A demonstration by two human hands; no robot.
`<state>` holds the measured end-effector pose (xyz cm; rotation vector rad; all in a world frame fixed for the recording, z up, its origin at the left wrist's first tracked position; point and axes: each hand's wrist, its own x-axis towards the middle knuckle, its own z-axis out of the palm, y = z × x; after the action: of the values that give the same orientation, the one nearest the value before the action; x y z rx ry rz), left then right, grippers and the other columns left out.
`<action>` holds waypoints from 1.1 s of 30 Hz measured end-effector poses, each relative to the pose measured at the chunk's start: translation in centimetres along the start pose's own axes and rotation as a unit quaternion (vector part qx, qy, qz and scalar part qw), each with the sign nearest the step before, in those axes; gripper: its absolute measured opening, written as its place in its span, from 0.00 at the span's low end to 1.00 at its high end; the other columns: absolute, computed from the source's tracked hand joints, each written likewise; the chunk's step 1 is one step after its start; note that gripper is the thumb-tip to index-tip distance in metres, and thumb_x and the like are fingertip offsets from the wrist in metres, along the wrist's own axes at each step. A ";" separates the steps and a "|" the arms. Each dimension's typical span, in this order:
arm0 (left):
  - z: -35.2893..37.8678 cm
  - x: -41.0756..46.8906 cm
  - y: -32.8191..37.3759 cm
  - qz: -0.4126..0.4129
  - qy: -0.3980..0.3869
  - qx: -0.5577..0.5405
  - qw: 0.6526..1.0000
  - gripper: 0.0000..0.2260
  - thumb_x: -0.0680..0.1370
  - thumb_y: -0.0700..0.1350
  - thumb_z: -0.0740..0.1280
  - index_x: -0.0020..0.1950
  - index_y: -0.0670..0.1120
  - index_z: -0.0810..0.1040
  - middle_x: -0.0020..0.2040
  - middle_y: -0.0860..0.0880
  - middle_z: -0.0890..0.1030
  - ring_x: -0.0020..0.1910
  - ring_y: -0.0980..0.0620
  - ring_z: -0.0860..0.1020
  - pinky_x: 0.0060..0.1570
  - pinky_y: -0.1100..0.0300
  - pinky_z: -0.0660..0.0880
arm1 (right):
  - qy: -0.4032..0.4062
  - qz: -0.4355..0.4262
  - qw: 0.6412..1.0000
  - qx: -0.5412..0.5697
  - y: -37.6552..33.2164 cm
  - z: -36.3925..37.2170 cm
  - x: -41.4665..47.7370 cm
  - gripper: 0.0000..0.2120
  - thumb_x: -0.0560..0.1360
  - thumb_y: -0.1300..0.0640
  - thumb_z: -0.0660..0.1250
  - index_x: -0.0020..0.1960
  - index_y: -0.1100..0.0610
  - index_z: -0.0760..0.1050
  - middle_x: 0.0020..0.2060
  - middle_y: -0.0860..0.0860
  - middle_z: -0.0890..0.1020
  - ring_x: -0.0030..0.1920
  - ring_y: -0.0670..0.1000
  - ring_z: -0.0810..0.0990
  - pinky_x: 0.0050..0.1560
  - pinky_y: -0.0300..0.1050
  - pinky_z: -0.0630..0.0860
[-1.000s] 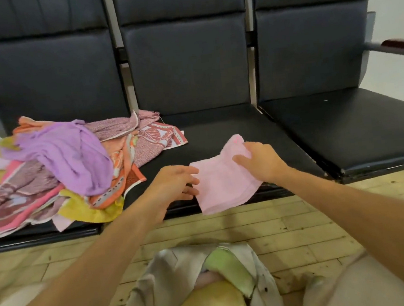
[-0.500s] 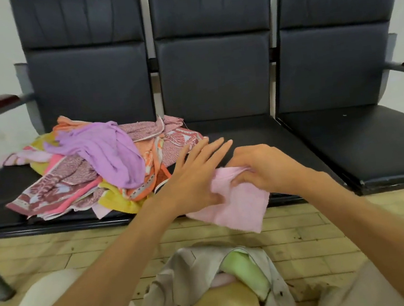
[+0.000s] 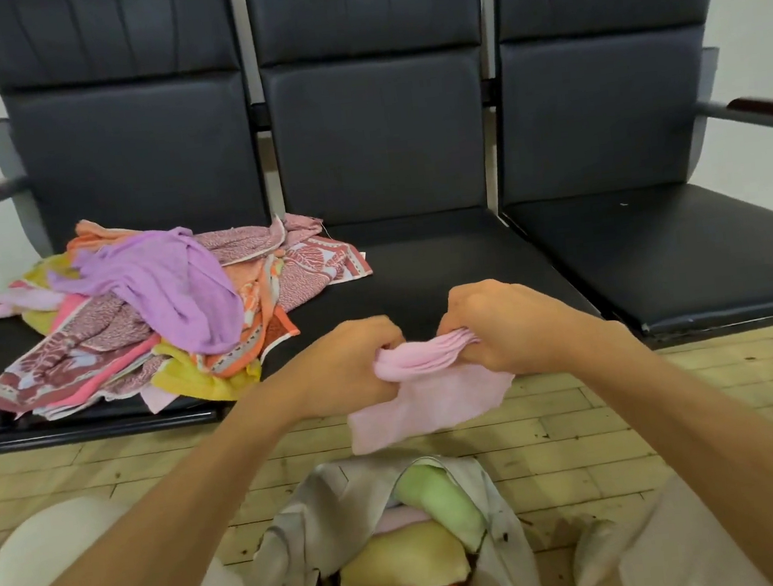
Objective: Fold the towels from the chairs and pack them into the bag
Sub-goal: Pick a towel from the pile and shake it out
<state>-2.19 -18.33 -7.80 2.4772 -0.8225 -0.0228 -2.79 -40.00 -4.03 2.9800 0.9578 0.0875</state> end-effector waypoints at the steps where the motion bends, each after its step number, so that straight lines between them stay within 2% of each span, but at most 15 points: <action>1: 0.2 0.1 0.1 -0.013 -0.004 0.000 1.000 0.08 0.69 0.40 0.71 0.43 0.49 0.74 0.43 0.52 0.77 0.40 0.50 0.77 0.38 0.46 0.74 | -0.004 -0.001 1.000 0.003 0.1 0.1 -0.1 0.07 0.78 0.55 0.63 0.53 0.52 0.79 0.48 0.47 0.74 0.46 0.49 0.76 0.41 0.42 0.72; 2: 0.4 0.2 0.1 -0.022 -0.003 -0.003 1.000 0.10 0.69 0.39 0.71 0.43 0.49 0.72 0.41 0.51 0.78 0.38 0.50 0.77 0.36 0.46 0.73 | -0.005 -0.003 1.000 0.003 0.2 0.1 -0.2 0.07 0.78 0.53 0.63 0.52 0.53 0.79 0.48 0.47 0.73 0.45 0.49 0.75 0.41 0.42 0.71; 4: 0.5 0.4 0.1 -0.026 0.010 -0.027 0.999 0.13 0.71 0.39 0.72 0.47 0.51 0.69 0.43 0.53 0.78 0.39 0.54 0.76 0.36 0.55 0.73 | -0.009 -0.009 1.000 0.006 0.4 0.0 -0.3 0.08 0.79 0.50 0.63 0.51 0.53 0.77 0.48 0.47 0.72 0.43 0.48 0.74 0.41 0.42 0.70; 6: 0.3 0.6 0.2 -0.043 0.025 -0.061 0.997 0.20 0.71 0.40 0.74 0.57 0.51 0.69 0.49 0.55 0.77 0.45 0.57 0.76 0.37 0.67 0.71 | -0.029 -0.001 0.999 0.027 0.7 0.0 -0.3 0.10 0.80 0.48 0.61 0.52 0.53 0.74 0.49 0.47 0.72 0.45 0.49 0.75 0.45 0.45 0.73; 7: 0.2 0.6 0.1 -0.066 0.035 -0.074 0.994 0.24 0.70 0.42 0.75 0.62 0.50 0.69 0.52 0.55 0.76 0.48 0.57 0.76 0.39 0.69 0.71 | -0.046 0.008 0.998 0.047 0.9 0.0 -0.3 0.09 0.81 0.47 0.60 0.52 0.53 0.73 0.49 0.47 0.73 0.46 0.50 0.76 0.47 0.47 0.74; 9: -0.2 0.5 -0.1 -0.122 0.063 -0.100 0.986 0.25 0.68 0.44 0.77 0.63 0.47 0.74 0.53 0.53 0.78 0.51 0.52 0.78 0.41 0.65 0.74 | -0.073 0.028 0.993 0.093 1.4 0.0 -0.3 0.07 0.81 0.48 0.60 0.50 0.51 0.69 0.44 0.48 0.75 0.46 0.53 0.77 0.47 0.50 0.75; 12: -0.8 0.1 -0.2 -0.143 0.094 -0.250 0.953 0.12 0.69 0.40 0.77 0.51 0.45 0.83 0.46 0.49 0.85 0.46 0.50 0.83 0.44 0.53 0.79 | -0.051 0.034 0.983 0.174 1.7 -0.2 -0.2 0.05 0.80 0.51 0.64 0.48 0.50 0.69 0.40 0.47 0.76 0.42 0.51 0.77 0.42 0.45 0.74; 15: -1.3 -0.4 0.5 -0.105 0.094 -0.357 0.923 0.14 0.73 0.38 0.72 0.55 0.53 0.80 0.48 0.54 0.84 0.47 0.58 0.82 0.41 0.64 0.78 | -0.004 0.036 0.974 0.223 2.3 -0.8 -0.2 0.06 0.77 0.55 0.68 0.45 0.49 0.72 0.40 0.46 0.77 0.42 0.48 0.77 0.42 0.42 0.72; 18: -1.8 -0.6 1.0 -0.077 0.117 -0.360 0.922 0.15 0.76 0.38 0.69 0.59 0.54 0.77 0.52 0.57 0.83 0.49 0.62 0.81 0.41 0.67 0.77 | 0.020 0.034 0.967 0.253 3.5 -1.5 -0.5 0.08 0.74 0.58 0.72 0.51 0.51 0.77 0.44 0.45 0.79 0.46 0.45 0.79 0.48 0.42 0.78; 20: -2.0 -0.7 1.1 -0.077 0.130 -0.349 0.925 0.14 0.78 0.42 0.67 0.61 0.56 0.75 0.54 0.57 0.81 0.51 0.60 0.80 0.42 0.65 0.78 | 0.025 0.058 0.945 0.320 4.1 -1.8 -0.8 0.09 0.72 0.62 0.72 0.51 0.53 0.79 0.44 0.47 0.81 0.46 0.44 0.80 0.47 0.42 0.79; 23: -2.4 -0.8 1.1 -0.068 0.135 -0.355 0.922 0.11 0.79 0.46 0.64 0.60 0.58 0.73 0.55 0.54 0.80 0.51 0.56 0.80 0.39 0.62 0.78 | 0.040 0.083 0.893 0.441 4.7 -2.0 -0.9 0.09 0.72 0.66 0.71 0.51 0.57 0.81 0.45 0.51 0.84 0.48 0.48 0.83 0.48 0.43 0.78; 26: -2.9 -0.8 1.4 -0.055 0.144 -0.441 0.884 0.10 0.81 0.43 0.62 0.58 0.55 0.75 0.48 0.53 0.83 0.44 0.57 0.81 0.31 0.64 0.75 | 0.082 0.084 0.816 0.566 4.5 -2.0 -0.7 0.12 0.76 0.65 0.67 0.58 0.56 0.79 0.51 0.51 0.84 0.54 0.50 0.83 0.53 0.45 0.81; 28: -3.5 -1.0 1.7 -0.051 0.137 -0.503 0.852 0.11 0.81 0.39 0.60 0.59 0.53 0.75 0.46 0.54 0.83 0.42 0.58 0.81 0.32 0.65 0.76 | 0.089 0.079 0.768 0.629 4.3 -2.0 -0.6 0.16 0.78 0.64 0.64 0.64 0.54 0.76 0.56 0.51 0.83 0.56 0.49 0.82 0.54 0.45 0.81; 30: -4.1 -1.1 1.5 -0.043 0.122 -0.520 0.844 0.14 0.81 0.37 0.59 0.62 0.52 0.75 0.51 0.53 0.83 0.48 0.56 0.82 0.39 0.63 0.79 | 0.074 0.073 0.769 0.631 4.0 -2.0 -0.5 0.17 0.78 0.62 0.63 0.66 0.54 0.74 0.57 0.52 0.83 0.57 0.50 0.82 0.52 0.45 0.81; 33: -4.7 -1.7 1.1 -0.025 0.097 -0.496 0.863 0.15 0.80 0.36 0.60 0.64 0.49 0.75 0.54 0.51 0.82 0.50 0.55 0.81 0.43 0.62 0.79 | 0.056 0.070 0.778 0.622 3.7 -1.8 -0.5 0.14 0.79 0.61 0.63 0.64 0.55 0.75 0.55 0.53 0.83 0.56 0.52 0.82 0.47 0.42 0.80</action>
<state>-3.34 -15.86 -3.48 1.4832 -0.4656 -0.1676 -1.16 -43.27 -2.14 4.2702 1.0581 -0.6393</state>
